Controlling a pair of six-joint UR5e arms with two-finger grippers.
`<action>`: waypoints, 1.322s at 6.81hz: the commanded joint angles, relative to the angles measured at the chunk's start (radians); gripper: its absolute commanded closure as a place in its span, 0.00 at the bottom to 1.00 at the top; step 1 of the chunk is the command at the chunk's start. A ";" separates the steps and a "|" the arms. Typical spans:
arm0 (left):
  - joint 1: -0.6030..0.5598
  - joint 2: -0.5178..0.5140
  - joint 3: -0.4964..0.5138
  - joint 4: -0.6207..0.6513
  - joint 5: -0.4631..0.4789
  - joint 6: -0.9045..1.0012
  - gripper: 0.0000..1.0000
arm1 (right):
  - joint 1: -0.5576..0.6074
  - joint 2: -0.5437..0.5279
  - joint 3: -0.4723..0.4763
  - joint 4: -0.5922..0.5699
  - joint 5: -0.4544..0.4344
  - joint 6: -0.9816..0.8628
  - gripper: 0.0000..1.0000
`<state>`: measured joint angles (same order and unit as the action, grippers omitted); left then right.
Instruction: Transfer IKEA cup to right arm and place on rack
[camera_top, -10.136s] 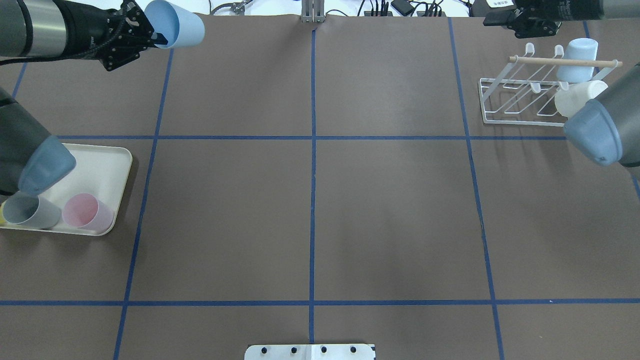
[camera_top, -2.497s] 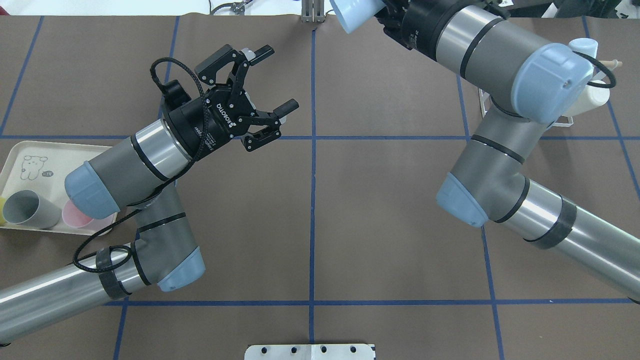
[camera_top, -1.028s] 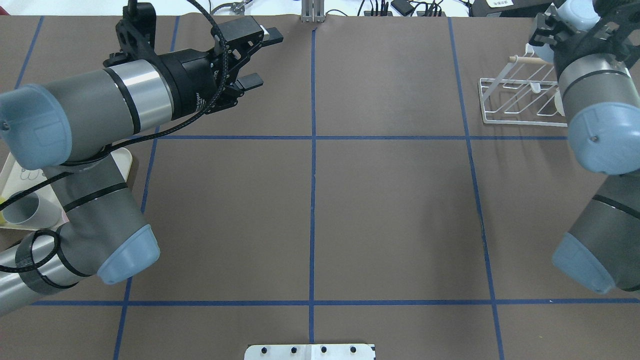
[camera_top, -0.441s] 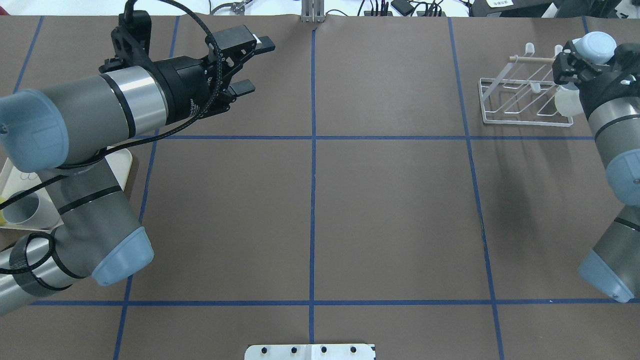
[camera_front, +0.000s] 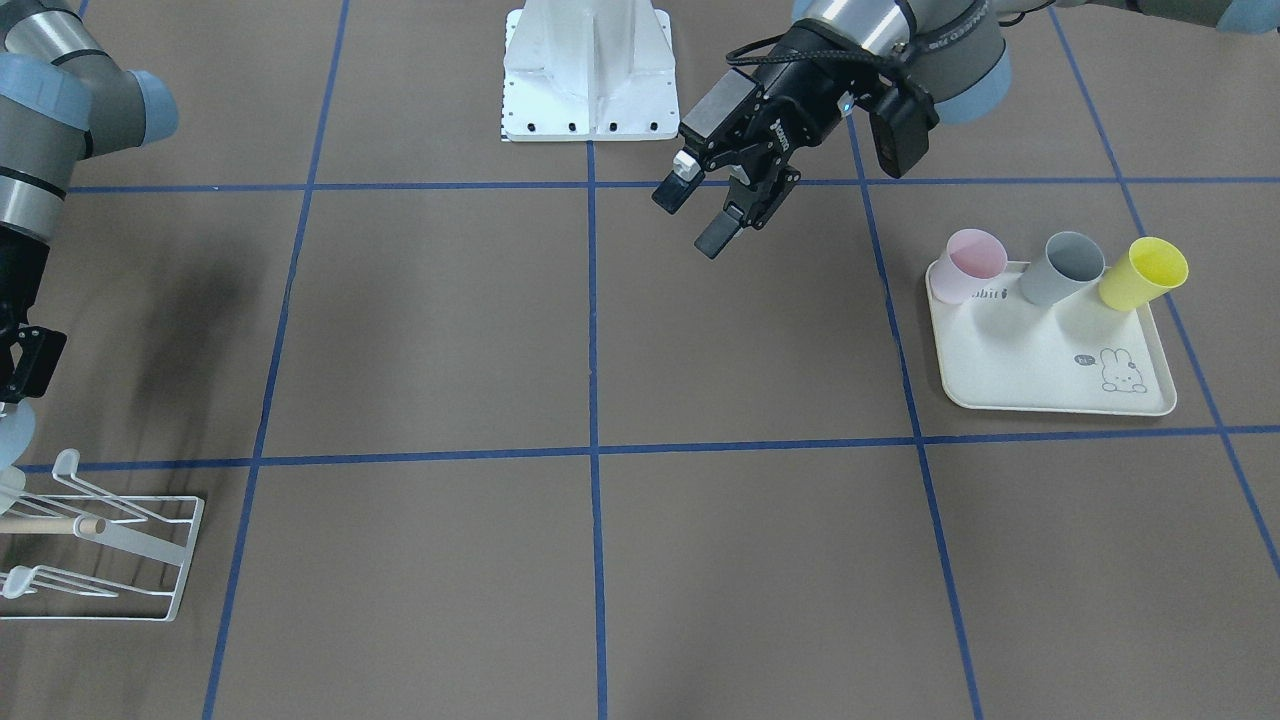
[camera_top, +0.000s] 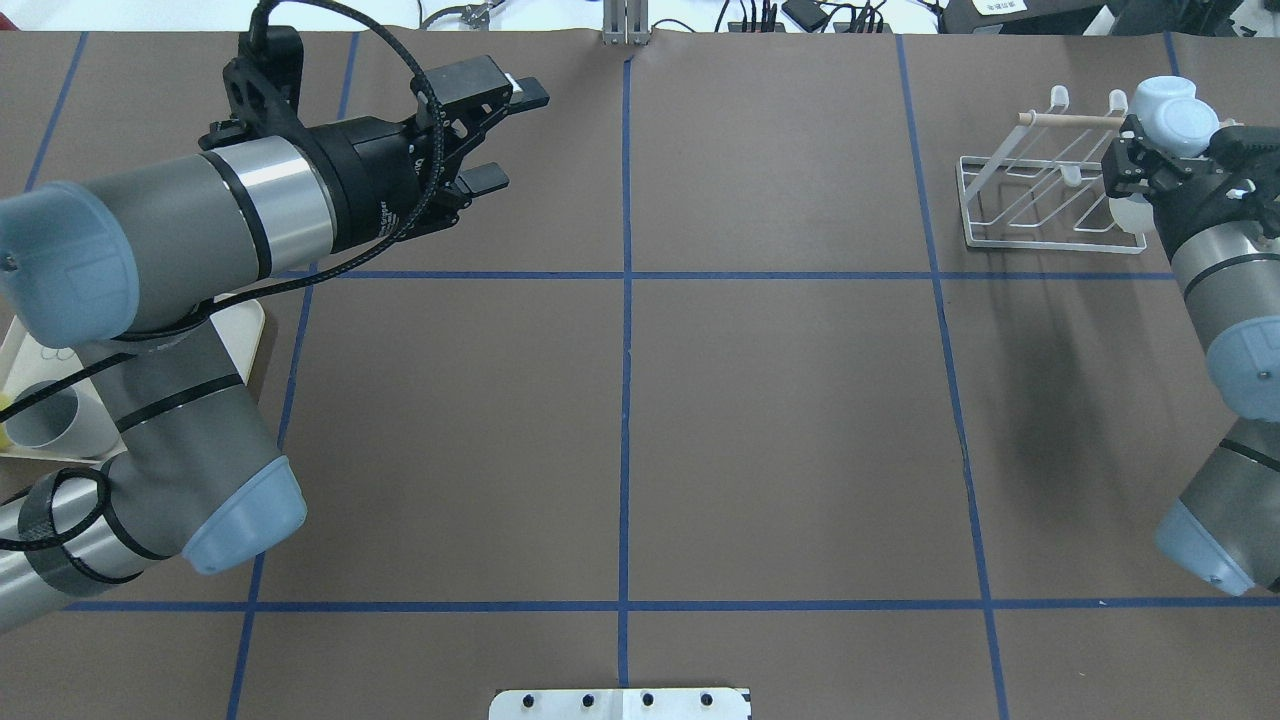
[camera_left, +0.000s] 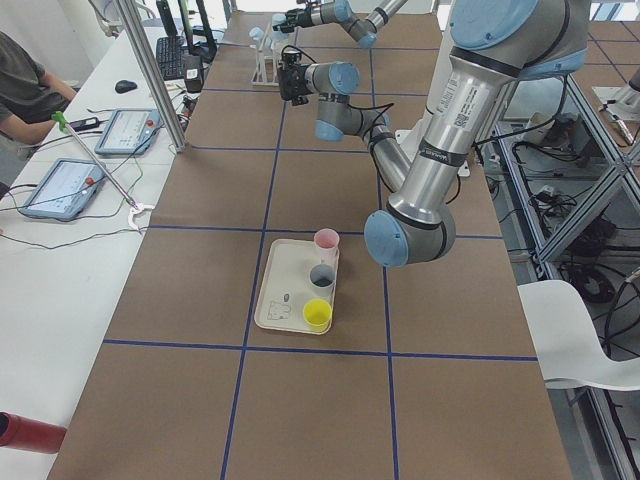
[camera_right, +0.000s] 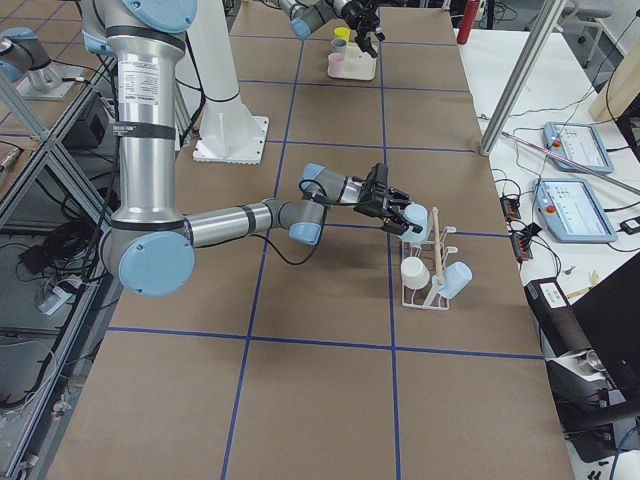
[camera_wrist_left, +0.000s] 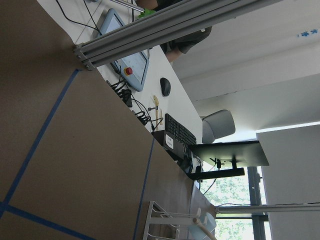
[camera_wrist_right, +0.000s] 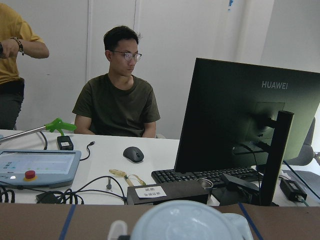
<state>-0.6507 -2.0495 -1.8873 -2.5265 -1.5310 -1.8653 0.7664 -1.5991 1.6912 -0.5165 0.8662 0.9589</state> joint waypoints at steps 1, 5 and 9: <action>0.000 0.002 0.001 0.000 0.000 0.000 0.00 | -0.001 0.005 -0.007 0.007 0.013 -0.012 1.00; 0.003 0.000 0.000 0.000 0.002 -0.002 0.00 | 0.004 0.001 -0.034 0.006 0.030 -0.011 1.00; 0.003 0.000 0.001 0.002 0.003 -0.006 0.00 | 0.016 0.005 -0.067 0.004 0.037 -0.011 1.00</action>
<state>-0.6474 -2.0494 -1.8868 -2.5250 -1.5279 -1.8698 0.7818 -1.5966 1.6358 -0.5119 0.8993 0.9475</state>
